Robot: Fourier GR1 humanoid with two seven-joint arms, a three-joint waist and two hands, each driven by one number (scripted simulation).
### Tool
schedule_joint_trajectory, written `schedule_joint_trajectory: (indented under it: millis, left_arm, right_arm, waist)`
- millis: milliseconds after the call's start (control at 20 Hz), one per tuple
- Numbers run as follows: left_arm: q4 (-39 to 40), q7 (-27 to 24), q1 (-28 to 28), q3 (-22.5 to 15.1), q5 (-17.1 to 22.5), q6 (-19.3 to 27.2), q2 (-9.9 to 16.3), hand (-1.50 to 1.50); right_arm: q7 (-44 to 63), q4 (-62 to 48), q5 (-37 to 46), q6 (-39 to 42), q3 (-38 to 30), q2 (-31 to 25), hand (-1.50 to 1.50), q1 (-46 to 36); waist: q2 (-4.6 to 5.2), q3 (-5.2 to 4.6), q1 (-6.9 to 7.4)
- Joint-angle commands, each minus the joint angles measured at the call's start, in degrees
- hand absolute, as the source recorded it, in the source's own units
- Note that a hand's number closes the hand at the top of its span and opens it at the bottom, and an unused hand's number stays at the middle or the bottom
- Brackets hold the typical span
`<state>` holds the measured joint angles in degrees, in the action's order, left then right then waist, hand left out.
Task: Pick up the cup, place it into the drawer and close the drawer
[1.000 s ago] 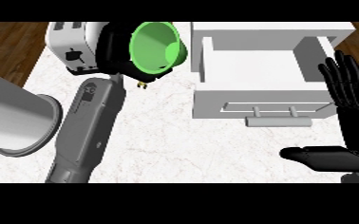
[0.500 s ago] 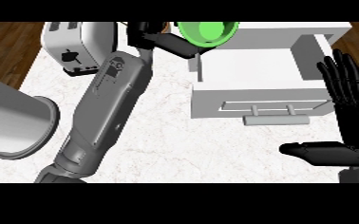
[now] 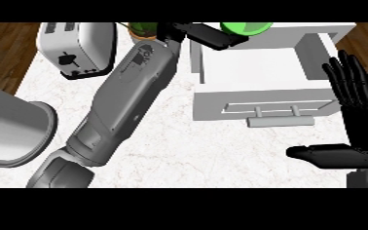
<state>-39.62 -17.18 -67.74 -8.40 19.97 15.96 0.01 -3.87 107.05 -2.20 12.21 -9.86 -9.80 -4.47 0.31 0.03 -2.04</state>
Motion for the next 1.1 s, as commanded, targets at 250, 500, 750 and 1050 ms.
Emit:
schedule_joint_trajectory:
  millis: [250, 500, 750, 1050]
  left_arm:
    - [7.2, -2.2, -2.8, -12.6, 10.1, 4.8, 0.0, 1.50]
    - [11.5, -1.5, -5.0, -16.6, 10.6, 7.8, 0.0, 1.50]
    - [12.9, -1.3, -1.9, -22.9, 11.4, 5.8, 0.0, -1.50]
    - [13.3, 1.5, -2.3, -30.6, 12.3, 10.4, 0.0, -1.50]
  right_arm:
    - [0.0, 1.0, 0.6, 0.5, 0.9, 0.2, -1.50, 0.3]
    - [-2.4, -2.7, -2.4, 2.6, -3.0, -2.3, -1.50, -0.9]
    - [0.4, -1.4, -1.8, 1.5, -2.0, -1.9, -1.50, -2.1]
    - [1.7, 0.2, -1.3, 0.8, 0.2, -0.5, -1.50, -3.8]
  waist:
    - [0.15, 0.01, -1.48]
    - [0.30, 0.05, -1.79]
    - [0.37, 0.02, -1.66]
    - [0.78, 0.03, -3.48]
